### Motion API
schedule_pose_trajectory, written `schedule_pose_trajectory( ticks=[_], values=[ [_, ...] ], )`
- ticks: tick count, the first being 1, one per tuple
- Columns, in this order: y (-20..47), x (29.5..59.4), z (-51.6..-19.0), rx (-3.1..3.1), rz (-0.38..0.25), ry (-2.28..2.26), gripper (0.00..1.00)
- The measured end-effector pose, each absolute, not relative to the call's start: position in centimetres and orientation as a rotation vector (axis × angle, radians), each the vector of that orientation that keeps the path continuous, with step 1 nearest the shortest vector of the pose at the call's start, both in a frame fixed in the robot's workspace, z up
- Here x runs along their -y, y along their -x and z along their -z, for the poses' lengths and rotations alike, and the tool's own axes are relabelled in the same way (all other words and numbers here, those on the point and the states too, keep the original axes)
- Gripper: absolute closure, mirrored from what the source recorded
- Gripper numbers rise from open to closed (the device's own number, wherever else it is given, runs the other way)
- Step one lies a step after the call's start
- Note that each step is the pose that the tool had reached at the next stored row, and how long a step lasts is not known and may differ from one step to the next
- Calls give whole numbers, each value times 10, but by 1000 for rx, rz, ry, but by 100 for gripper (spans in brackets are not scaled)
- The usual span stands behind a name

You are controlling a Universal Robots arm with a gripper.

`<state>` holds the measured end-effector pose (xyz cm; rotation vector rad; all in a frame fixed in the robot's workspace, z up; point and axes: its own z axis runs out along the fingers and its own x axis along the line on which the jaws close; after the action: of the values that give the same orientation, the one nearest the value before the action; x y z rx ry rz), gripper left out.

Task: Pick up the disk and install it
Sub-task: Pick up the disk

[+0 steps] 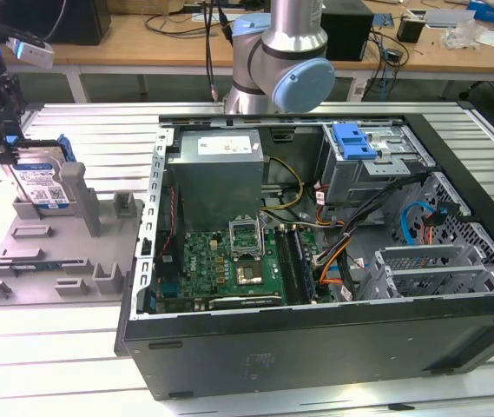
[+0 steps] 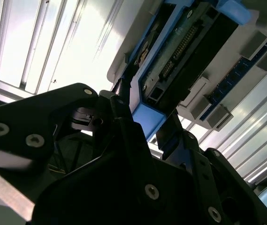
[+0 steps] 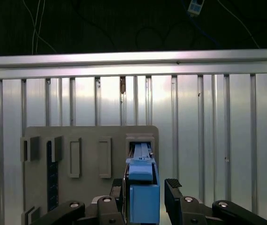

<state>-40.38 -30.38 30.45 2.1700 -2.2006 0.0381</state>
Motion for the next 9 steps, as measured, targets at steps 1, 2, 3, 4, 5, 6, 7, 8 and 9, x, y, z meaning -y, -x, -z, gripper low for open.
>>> schedule_pose_trajectory(
  ticks=[1, 2, 3, 4, 5, 6, 7, 8, 9],
  values=[
    [404, 304, -304, 2201, -38, -2170, 52],
    [404, 304, -304, 2201, -38, -2170, 52],
    [404, 304, -304, 2201, -38, -2170, 52],
    [404, 304, -304, 2201, -38, -2170, 52],
    [404, 304, -303, 2201, -38, -2170, 52],
    [404, 304, -303, 2201, -38, -2170, 52],
    [404, 304, -303, 2201, -38, -2170, 52],
    [404, 304, -303, 2201, -38, -2170, 52],
    [404, 304, -302, 2200, -38, -2170, 52]
  ],
)
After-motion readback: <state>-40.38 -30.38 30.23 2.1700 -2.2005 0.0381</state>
